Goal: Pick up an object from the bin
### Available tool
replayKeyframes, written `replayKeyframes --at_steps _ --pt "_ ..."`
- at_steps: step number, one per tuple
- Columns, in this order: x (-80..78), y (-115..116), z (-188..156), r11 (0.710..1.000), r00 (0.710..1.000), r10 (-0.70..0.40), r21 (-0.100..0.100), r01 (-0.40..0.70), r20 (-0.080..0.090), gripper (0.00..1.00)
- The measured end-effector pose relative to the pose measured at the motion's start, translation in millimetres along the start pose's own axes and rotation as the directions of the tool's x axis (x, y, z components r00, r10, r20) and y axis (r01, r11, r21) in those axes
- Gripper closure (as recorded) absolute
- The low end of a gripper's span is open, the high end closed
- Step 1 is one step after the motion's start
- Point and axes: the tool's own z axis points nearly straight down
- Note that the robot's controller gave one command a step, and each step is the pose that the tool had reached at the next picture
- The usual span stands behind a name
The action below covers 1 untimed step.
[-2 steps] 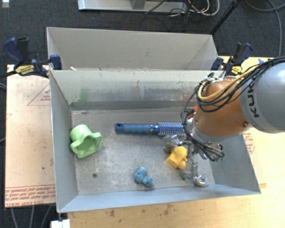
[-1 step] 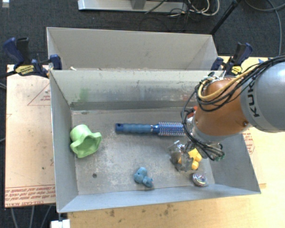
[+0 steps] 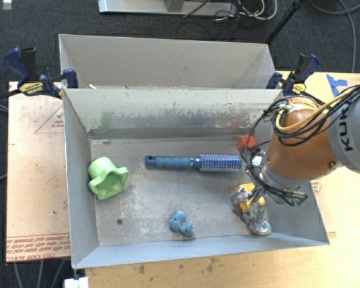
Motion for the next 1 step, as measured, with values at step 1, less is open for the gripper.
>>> replayKeyframes --at_steps 1 --pt "11.0 -54.2 -80.8 0.931 0.931 -0.366 0.007 0.366 0.001 1.00"
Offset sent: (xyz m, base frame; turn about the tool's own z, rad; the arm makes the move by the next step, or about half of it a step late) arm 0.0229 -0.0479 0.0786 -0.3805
